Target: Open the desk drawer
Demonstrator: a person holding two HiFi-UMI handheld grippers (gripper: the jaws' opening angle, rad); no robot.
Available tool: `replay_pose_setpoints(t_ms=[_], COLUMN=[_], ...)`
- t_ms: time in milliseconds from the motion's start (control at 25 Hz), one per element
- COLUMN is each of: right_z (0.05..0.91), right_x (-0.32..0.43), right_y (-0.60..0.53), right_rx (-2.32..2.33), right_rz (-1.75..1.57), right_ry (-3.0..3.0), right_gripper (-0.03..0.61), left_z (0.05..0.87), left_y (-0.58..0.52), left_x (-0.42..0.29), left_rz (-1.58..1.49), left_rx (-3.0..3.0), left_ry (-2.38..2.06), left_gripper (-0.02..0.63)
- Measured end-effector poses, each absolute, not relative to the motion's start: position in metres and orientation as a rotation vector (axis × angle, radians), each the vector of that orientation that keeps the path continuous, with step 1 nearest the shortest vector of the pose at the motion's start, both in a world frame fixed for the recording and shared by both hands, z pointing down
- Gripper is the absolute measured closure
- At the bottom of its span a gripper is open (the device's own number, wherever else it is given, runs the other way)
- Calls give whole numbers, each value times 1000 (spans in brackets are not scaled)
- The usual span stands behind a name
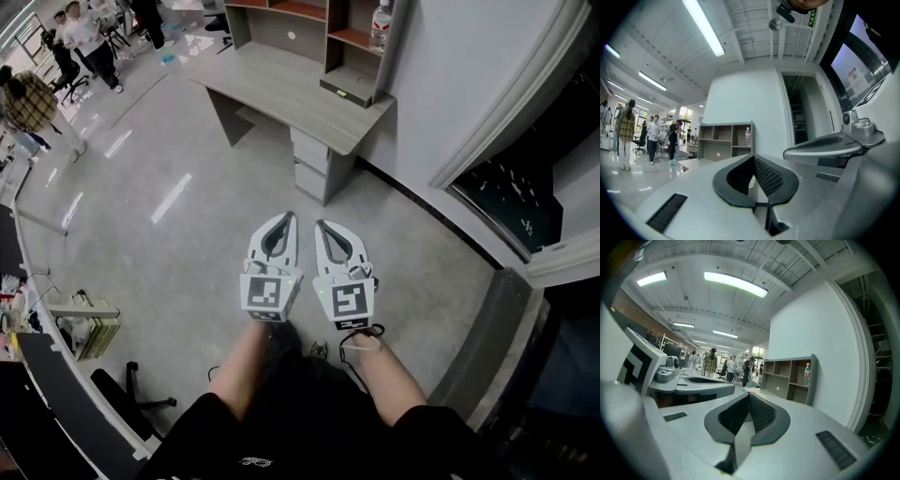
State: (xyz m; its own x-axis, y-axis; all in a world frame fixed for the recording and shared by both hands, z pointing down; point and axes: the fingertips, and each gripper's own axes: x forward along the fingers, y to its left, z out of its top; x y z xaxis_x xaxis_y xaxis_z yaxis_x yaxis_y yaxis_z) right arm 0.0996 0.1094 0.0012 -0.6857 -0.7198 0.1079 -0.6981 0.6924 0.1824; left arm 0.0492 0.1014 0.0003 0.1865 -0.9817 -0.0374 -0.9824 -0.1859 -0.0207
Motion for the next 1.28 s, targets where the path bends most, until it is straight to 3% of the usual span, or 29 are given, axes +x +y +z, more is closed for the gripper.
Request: replay_pose_setpoints(t_ms=[840, 1280], right_z=[16, 105], right_x=[-12, -15], right_y=[-19, -95], right_rx=[1297, 1324], right_rz=[-159, -176], right_ry=[-2627, -2560], right_gripper=[572, 572], left_z=[29, 125], left_y=[-39, -119], left_x=[-47, -54], left_rz=[-49, -93], left_rx=[-2601, -2638], left_ry=[1776, 1777], left_gripper=[609, 609])
